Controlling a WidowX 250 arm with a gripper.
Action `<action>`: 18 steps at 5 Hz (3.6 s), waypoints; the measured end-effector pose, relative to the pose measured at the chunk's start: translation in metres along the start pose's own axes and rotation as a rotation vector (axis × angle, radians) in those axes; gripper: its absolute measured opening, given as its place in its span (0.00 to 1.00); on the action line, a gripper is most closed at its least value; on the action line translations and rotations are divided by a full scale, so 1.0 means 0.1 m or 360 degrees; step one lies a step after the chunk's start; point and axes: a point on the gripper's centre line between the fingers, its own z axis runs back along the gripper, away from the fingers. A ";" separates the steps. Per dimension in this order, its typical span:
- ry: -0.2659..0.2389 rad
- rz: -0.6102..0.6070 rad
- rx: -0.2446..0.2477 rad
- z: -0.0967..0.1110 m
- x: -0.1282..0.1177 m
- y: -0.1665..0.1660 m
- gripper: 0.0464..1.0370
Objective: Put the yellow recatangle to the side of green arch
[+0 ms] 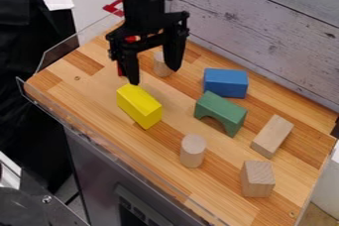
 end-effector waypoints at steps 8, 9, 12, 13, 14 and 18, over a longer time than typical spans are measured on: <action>0.0138 0.0302 0.0087 -0.39 0.08 0.16 0.96; 0.0144 0.0315 0.0094 -0.41 0.09 0.17 0.96; 0.0137 0.0372 0.0117 -0.45 0.06 0.12 0.47; 0.0135 0.0372 0.0097 -0.44 0.00 0.03 0.46; 0.0116 0.0368 0.0065 -0.39 -0.01 -0.07 0.46; 0.0182 0.0557 -0.0067 -0.47 -0.02 -0.48 0.46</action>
